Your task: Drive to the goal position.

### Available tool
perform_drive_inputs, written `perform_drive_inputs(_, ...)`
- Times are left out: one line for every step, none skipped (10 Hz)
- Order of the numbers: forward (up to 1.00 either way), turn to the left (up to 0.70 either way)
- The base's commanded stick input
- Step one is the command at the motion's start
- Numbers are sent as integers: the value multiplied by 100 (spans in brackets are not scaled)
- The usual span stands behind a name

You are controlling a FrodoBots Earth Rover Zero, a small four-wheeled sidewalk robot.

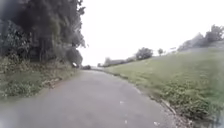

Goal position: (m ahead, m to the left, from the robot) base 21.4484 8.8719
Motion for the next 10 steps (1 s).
perform_drive_inputs(70,0)
perform_drive_inputs(70,0)
perform_drive_inputs(70,0)
perform_drive_inputs(70,0)
perform_drive_inputs(70,0)
perform_drive_inputs(70,0)
perform_drive_inputs(70,0)
perform_drive_inputs(70,0)
perform_drive_inputs(70,0)
perform_drive_inputs(70,0)
